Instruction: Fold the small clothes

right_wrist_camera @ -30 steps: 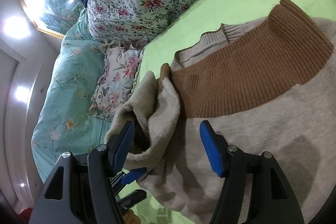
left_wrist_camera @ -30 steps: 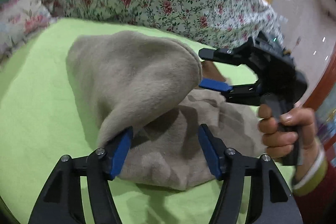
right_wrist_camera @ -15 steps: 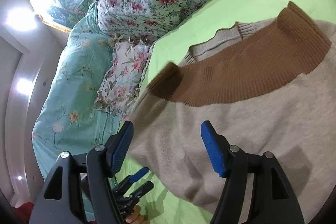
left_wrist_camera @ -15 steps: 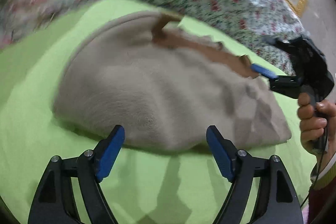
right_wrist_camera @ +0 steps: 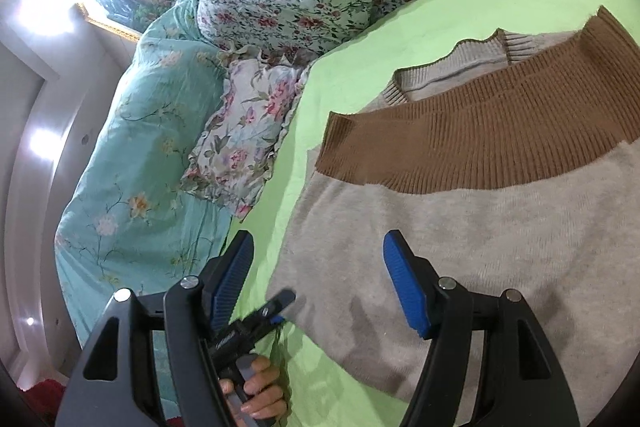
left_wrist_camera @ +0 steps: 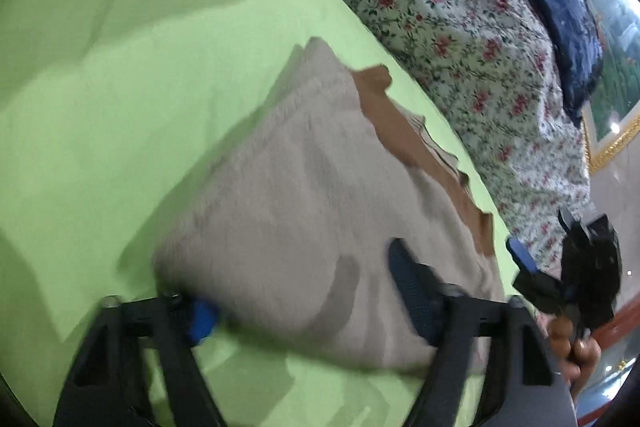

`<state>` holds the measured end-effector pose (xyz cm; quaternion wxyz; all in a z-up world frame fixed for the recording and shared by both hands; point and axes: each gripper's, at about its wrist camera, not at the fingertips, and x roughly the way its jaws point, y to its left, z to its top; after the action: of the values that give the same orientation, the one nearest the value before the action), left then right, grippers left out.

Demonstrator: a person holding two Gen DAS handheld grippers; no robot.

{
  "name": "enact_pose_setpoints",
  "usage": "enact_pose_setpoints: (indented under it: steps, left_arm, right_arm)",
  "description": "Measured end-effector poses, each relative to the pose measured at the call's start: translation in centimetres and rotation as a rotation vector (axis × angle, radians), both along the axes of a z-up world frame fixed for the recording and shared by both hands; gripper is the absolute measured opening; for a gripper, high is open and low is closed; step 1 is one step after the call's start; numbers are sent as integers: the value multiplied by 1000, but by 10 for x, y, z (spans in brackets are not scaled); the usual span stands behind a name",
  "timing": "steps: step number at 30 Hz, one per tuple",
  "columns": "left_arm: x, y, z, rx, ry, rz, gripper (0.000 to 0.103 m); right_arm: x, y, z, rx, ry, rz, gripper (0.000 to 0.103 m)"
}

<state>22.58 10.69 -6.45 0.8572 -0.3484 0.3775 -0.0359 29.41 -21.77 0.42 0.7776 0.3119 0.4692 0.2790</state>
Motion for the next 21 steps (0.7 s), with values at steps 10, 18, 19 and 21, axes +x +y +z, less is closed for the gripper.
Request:
enact_pose_setpoints:
  steps: [10, 18, 19, 21]
  left_arm:
    - [30, -70, 84, 132, -226, -231, 8]
    - [43, -191, 75, 318, -232, -523, 8]
    - [44, -199, 68, 324, -218, -543, 8]
    - [45, -205, 59, 335, -202, -561, 8]
  right_arm:
    - [10, -41, -7, -8, 16, -96, 68]
    - [35, -52, -12, 121, 56, 9, 75]
    - [40, -49, -15, 135, 67, 35, 79]
    - [50, -46, -24, 120, 96, 47, 79]
